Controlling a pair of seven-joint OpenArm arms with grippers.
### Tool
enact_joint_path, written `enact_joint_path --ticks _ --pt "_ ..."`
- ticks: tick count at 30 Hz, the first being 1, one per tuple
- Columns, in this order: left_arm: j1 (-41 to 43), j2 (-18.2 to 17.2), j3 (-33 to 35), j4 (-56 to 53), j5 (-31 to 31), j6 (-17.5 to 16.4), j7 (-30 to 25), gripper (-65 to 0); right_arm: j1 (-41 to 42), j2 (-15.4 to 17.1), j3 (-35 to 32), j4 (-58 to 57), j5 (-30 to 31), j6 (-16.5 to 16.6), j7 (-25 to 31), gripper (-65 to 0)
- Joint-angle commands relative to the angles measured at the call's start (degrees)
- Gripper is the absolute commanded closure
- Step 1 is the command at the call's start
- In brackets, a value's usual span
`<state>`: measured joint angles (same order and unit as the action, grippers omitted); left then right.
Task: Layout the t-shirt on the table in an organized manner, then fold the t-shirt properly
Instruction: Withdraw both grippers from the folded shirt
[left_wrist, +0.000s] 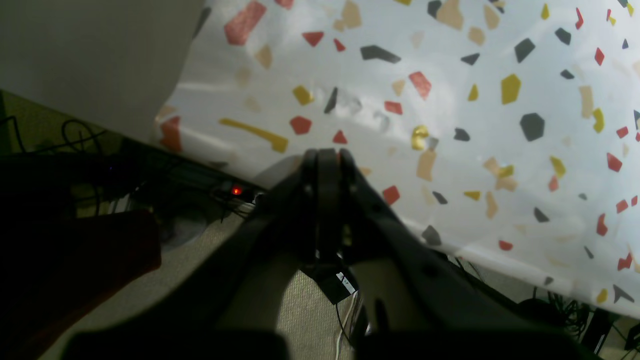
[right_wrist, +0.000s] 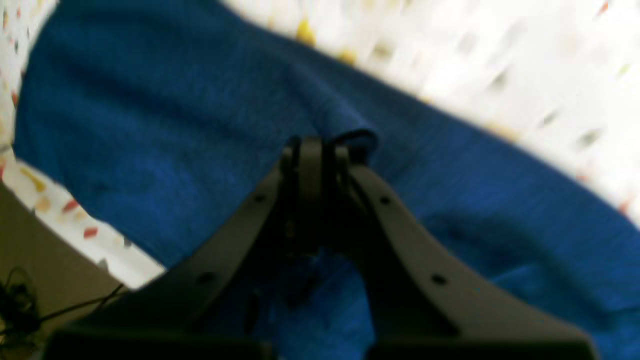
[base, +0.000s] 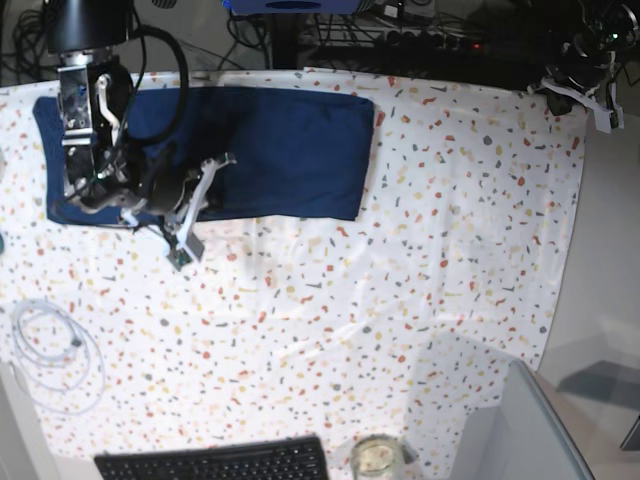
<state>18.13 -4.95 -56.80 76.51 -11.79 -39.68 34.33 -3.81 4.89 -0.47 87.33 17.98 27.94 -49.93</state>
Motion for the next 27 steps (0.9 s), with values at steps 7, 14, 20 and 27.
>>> enact_joint_path --ticks 7,14,20,27 --pt "0.55 -0.81 -0.22 0.72 -0.47 -0.32 -0.70 0.0 2.80 0.43 -0.01 -1.31 0.53 0.32 0.57 -2.4" --pt "0.55 -0.81 -0.22 0.72 -0.47 -0.32 -0.70 0.0 0.25 0.26 0.25 -2.89 0.53 0.32 0.57 -2.6" --pt "0.29 -0.81 -0.22 0.72 -0.38 -0.32 -0.44 0.0 0.25 0.35 0.34 -2.98 0.53 0.23 0.57 -3.0" --pt "0.11 -0.90 -0.13 0.72 -0.38 -0.32 -0.35 0.0 0.78 0.61 0.34 -2.71 0.53 0.23 0.57 -14.4"
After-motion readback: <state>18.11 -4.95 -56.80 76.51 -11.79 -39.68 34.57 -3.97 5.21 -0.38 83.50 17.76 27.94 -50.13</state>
